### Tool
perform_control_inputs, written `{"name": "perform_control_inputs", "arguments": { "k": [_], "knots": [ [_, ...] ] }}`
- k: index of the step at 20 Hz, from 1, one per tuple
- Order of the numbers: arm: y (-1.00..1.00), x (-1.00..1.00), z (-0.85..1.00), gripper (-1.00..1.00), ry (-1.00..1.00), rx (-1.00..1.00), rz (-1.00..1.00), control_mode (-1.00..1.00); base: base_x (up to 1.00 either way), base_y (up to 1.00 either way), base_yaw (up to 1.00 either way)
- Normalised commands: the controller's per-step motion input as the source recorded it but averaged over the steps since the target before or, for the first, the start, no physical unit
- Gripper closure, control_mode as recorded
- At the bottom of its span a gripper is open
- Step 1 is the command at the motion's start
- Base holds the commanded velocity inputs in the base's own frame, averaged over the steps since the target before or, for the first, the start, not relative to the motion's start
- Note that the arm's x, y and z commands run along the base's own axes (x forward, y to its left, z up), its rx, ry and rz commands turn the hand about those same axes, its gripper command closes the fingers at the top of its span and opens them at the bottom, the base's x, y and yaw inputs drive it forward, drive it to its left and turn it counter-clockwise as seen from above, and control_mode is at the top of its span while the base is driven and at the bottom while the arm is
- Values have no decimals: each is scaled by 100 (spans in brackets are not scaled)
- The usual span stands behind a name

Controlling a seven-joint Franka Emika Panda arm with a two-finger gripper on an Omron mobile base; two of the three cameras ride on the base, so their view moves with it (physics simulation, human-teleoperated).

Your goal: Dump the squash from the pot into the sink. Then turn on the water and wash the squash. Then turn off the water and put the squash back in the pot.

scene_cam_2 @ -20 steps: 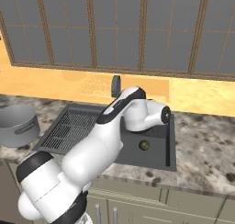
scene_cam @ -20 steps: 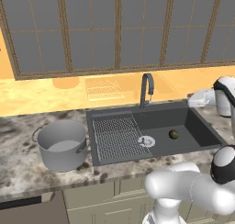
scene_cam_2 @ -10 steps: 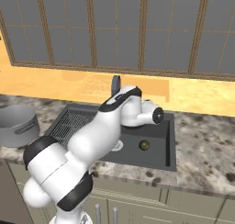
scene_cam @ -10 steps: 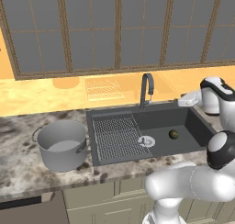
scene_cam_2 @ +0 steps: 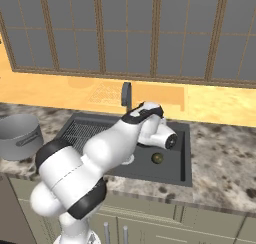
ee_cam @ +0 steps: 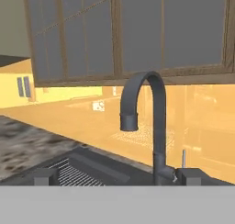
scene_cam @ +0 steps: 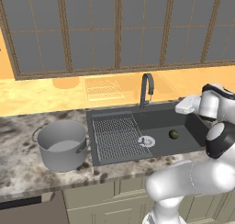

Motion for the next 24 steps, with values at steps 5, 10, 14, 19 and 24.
{"name": "perform_control_inputs", "arguments": {
  "k": [5, 10, 14, 19, 24],
  "knots": [
    [0, 20, -11, -100, -18, 7, 0, -100, 0, 0, 0],
    [0, 20, -1, -100, -10, 4, 0, -100, 0, 0, 0],
    [0, 23, 0, -100, 0, 0, 0, -100, 0, 0, 0],
    [0, 26, 2, -100, 1, 0, 0, -100, 0, 0, 0],
    [0, 25, 0, -100, 4, 0, 0, -100, 0, 0, 0]
  ]
}}
